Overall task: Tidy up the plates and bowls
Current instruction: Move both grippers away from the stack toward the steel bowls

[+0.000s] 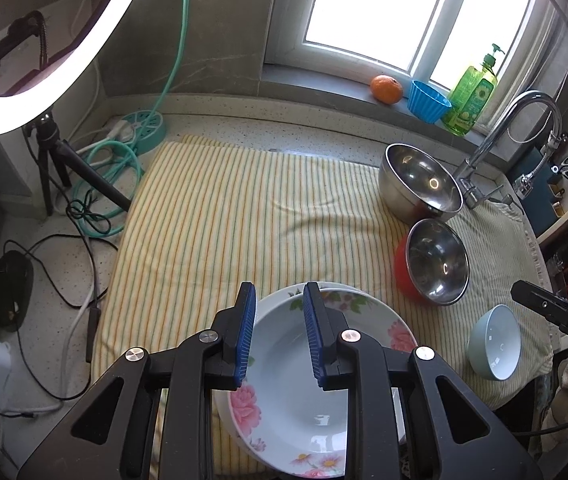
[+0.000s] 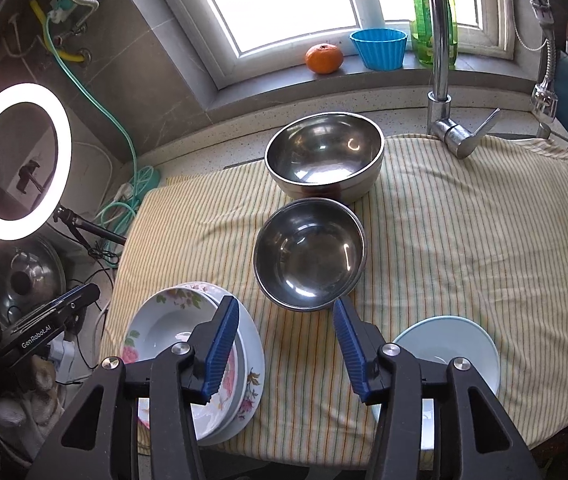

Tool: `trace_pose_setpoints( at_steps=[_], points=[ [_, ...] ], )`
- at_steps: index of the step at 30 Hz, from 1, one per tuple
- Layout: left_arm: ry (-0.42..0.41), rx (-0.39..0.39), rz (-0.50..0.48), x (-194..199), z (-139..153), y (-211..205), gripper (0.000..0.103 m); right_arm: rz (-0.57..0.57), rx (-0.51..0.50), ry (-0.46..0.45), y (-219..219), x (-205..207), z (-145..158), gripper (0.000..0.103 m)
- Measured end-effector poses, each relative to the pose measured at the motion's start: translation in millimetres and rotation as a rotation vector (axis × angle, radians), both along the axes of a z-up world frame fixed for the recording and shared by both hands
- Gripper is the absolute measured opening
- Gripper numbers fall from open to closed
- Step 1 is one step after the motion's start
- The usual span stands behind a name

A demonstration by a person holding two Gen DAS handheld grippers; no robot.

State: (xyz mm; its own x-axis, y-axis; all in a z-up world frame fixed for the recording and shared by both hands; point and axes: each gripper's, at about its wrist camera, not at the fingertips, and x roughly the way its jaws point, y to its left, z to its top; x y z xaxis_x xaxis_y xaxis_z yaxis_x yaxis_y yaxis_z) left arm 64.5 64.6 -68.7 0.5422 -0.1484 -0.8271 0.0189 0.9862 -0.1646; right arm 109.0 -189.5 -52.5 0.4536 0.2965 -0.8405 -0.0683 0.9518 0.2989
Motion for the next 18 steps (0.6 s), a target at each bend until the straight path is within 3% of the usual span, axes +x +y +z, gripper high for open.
trace_pose_setpoints(
  at_steps=[18],
  points=[
    [-0.037, -0.015, -0.04, 38, 17, -27, 0.023, -0.044, 0.063, -0.03, -29, 49, 21, 0.045]
  ],
)
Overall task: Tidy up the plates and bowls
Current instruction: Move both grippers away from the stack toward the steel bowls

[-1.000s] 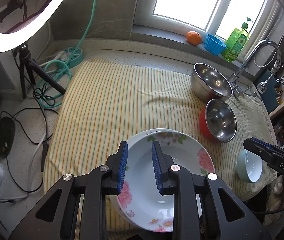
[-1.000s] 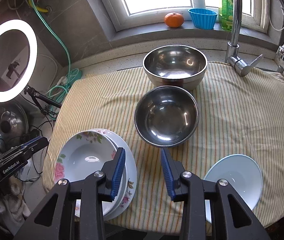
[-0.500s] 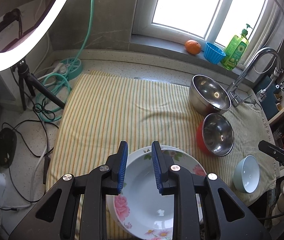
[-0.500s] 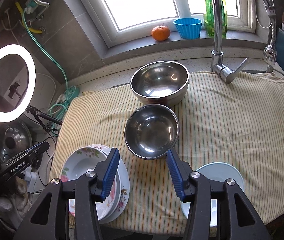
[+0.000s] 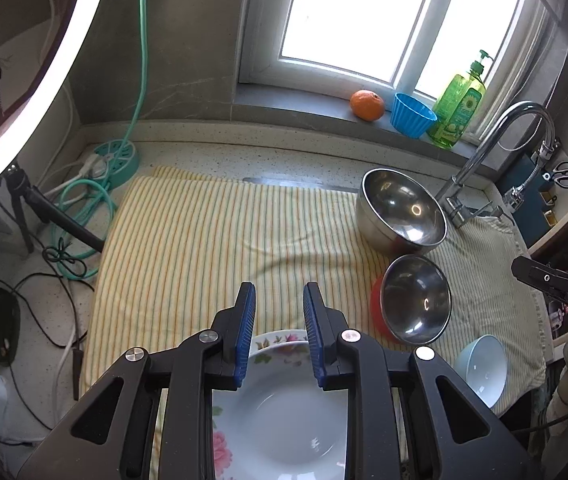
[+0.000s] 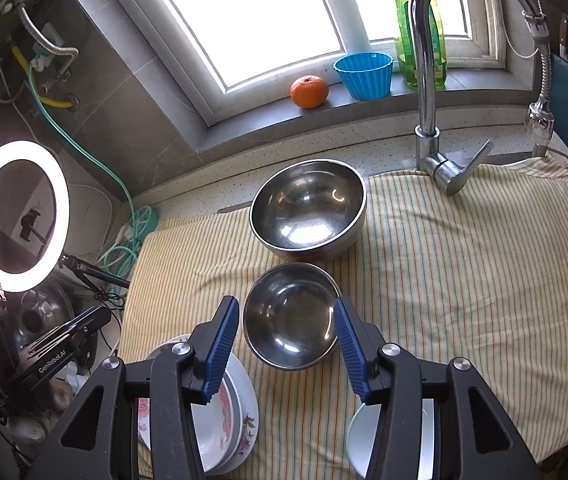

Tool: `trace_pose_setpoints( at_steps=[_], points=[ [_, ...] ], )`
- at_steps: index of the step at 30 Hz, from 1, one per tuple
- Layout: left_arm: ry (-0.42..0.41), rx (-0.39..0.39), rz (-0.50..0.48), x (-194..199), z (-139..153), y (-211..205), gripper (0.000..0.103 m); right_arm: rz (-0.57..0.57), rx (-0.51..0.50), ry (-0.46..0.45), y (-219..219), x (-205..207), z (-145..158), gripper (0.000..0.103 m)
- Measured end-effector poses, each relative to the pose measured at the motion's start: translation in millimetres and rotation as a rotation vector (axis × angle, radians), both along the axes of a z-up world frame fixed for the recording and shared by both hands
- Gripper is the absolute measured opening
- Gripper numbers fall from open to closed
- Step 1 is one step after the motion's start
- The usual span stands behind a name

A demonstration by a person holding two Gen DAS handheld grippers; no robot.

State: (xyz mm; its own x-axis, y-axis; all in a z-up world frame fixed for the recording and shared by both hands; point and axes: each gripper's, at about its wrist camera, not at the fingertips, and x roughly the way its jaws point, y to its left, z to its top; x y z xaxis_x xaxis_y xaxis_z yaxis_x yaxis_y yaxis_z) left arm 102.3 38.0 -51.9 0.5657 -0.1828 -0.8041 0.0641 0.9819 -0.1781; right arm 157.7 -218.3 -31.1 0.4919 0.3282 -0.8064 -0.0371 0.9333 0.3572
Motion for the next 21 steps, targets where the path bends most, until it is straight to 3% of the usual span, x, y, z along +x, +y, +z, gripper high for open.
trace_pose_setpoints(
  at_steps=[12, 21],
  points=[
    [-0.014, -0.036, -0.039, 43, 11, -20, 0.023, 0.02, 0.023, 0.006, -3, 58, 7, 0.045],
    [0.07, -0.107, -0.069, 85, -9, -41, 0.023, -0.011, 0.067, 0.091, -22, 108, -24, 0.038]
  ],
)
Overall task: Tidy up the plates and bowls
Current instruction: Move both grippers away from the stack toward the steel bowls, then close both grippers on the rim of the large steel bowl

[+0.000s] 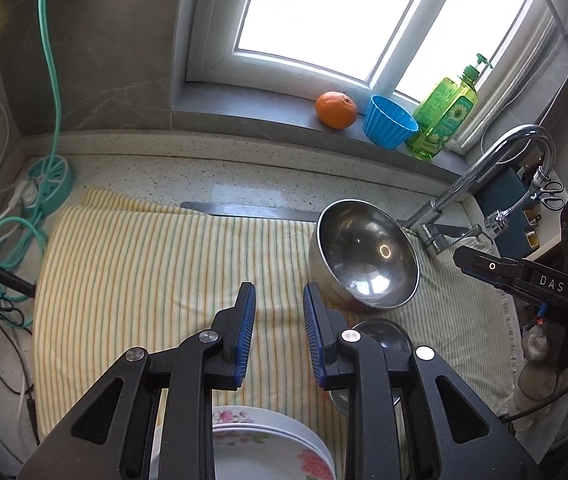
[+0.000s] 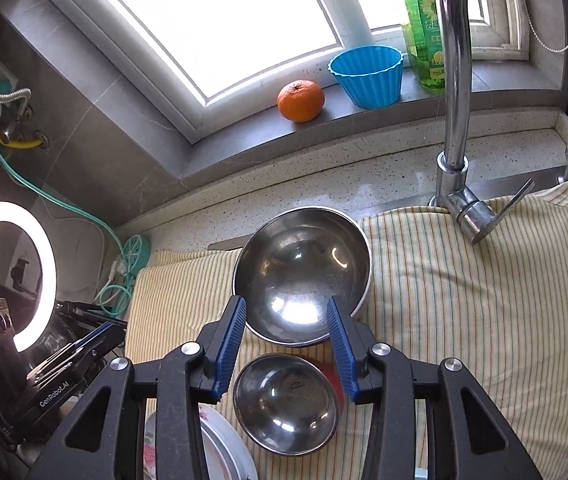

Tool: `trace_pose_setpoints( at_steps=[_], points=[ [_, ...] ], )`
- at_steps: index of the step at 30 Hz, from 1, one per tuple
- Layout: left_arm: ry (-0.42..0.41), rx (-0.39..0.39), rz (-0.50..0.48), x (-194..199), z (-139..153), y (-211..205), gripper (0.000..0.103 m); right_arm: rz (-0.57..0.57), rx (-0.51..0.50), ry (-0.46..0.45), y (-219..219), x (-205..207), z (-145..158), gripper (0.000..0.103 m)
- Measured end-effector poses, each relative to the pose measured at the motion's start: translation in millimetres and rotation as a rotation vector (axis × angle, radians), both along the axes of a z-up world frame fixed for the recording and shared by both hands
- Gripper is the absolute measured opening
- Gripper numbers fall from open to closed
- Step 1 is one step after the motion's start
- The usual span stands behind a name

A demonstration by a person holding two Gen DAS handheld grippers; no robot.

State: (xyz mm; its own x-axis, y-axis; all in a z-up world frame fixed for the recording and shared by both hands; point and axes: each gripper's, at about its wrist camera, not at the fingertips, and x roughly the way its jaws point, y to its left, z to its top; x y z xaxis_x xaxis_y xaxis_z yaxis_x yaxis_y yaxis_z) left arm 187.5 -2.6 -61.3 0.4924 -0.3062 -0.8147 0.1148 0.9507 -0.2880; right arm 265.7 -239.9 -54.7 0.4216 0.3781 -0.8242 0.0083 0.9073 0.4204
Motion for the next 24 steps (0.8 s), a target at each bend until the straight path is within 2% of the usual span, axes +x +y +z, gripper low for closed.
trace_pose_setpoints(
  at_steps=[8, 24],
  points=[
    [0.09, -0.065, -0.013, 30, -26, -18, 0.023, -0.021, 0.049, 0.083, -14, 31, -32, 0.032],
    [0.119, -0.022, -0.038, 60, -50, -44, 0.023, -0.025, -0.007, 0.124, -22, 59, -66, 0.021]
  ],
)
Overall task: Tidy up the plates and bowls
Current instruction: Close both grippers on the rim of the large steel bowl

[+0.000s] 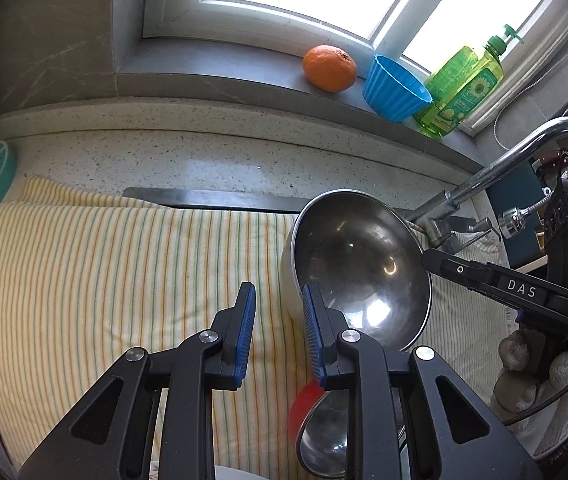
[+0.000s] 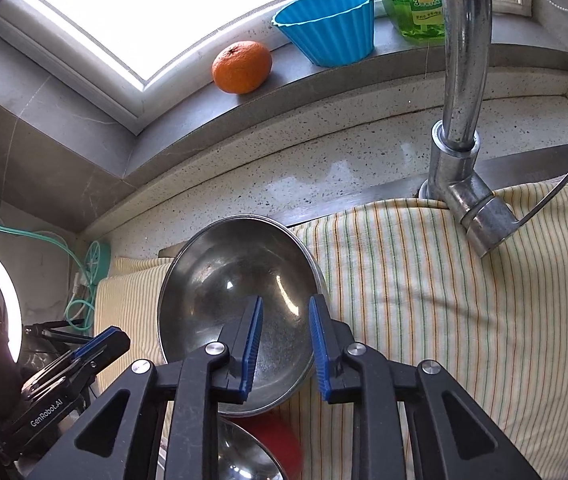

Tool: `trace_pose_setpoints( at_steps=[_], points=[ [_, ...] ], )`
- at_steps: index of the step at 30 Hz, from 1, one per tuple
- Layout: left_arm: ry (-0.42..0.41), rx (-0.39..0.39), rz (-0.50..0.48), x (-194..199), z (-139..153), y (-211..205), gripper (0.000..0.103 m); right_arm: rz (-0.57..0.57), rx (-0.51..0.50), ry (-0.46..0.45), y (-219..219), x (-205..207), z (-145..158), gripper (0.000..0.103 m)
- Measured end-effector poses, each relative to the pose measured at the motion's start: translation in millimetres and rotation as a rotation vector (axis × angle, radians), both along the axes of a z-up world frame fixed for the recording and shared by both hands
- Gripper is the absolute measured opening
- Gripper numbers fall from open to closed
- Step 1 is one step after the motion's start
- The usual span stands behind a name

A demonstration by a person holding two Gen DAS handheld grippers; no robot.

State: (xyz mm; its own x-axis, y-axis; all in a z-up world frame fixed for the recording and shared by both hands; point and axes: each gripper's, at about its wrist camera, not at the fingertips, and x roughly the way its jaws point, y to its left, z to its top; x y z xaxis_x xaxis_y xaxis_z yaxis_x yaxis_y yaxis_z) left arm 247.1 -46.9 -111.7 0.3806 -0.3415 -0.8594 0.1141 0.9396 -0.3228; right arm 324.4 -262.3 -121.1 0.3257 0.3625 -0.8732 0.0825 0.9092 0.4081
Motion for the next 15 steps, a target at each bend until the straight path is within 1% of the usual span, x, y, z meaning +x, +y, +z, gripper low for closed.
trace_pose_setpoints(
  at_steps=[5, 12, 15],
  points=[
    [0.014, 0.001, -0.008, 5, -6, -5, 0.023, 0.002, 0.002, 0.005, -1, 3, -4, 0.018],
    [0.024, 0.001, -0.012, 11, -12, -10, 0.023, -0.007, 0.002, -0.007, -7, 3, -2, 0.017],
    [0.026, 0.01, -0.014, 13, -15, -12, 0.023, -0.003, -0.015, 0.001, -7, 4, -4, 0.017]
  ],
)
